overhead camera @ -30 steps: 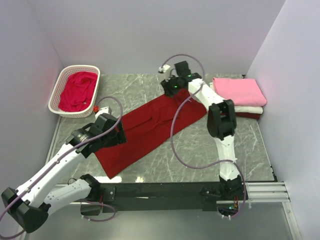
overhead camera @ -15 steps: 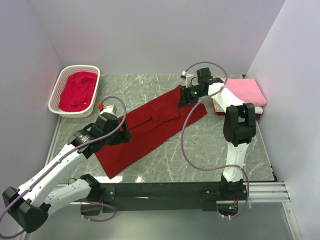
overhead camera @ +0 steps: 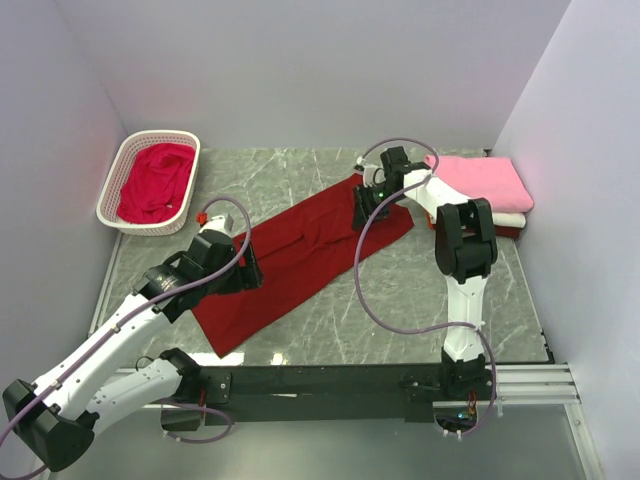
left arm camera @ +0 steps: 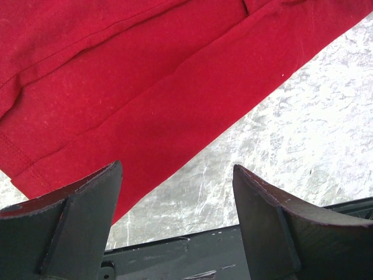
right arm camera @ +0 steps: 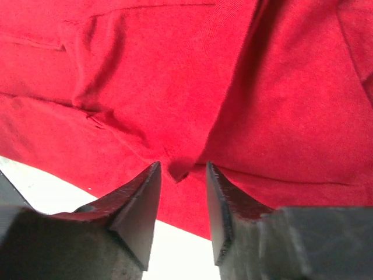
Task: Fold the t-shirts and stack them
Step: Fold the tshirt
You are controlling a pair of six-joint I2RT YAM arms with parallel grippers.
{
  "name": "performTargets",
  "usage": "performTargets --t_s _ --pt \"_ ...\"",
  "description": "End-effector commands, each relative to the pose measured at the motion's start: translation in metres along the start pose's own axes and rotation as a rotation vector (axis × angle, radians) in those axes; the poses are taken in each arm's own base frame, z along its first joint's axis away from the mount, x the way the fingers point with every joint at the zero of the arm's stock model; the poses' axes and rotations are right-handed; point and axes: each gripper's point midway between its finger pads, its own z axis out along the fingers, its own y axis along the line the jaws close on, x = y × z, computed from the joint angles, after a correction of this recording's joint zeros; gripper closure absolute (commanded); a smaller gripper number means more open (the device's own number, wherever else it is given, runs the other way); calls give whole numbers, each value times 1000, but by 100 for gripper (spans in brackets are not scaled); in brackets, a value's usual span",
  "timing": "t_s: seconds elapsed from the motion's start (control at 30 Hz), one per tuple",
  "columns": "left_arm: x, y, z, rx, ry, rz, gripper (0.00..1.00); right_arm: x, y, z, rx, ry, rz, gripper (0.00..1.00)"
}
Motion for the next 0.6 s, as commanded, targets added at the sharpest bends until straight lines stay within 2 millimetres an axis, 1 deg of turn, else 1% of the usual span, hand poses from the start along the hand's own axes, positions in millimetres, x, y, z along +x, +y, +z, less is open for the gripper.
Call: performTargets --t_s 0.0,0.13,0.23,0.3,0.33,0.37,0.4,0.47,0.5,0.57 --pt "-7 -8 -3 43 -28 0 18 -9 11 2 -5 -2 -17 57" --pt "-7 -8 -4 45 -30 -2 18 -7 20 7 -22 15 -13 58" --pt "-8 -8 -6 47 -35 -3 18 -8 21 8 -7 20 -15 58" --pt "-8 -9 -7 50 -38 -3 18 -9 21 8 2 20 -19 60" --pt "-8 -8 -6 49 -37 -3 18 -13 22 8 2 16 -24 63" --pt "-8 -9 -7 52 -38 -4 18 -13 23 8 4 17 -27 71" --pt "-8 -8 -7 49 -37 -3 18 -18 27 7 7 11 -43 76" --pt "-9 -9 -7 53 -39 -4 18 -23 29 10 22 12 -59 87" --pt "-9 -9 -8 54 -41 -4 18 -29 34 8 25 3 -75 92" --pt "-8 -8 -8 51 -39 -5 18 -33 39 14 35 11 -95 100"
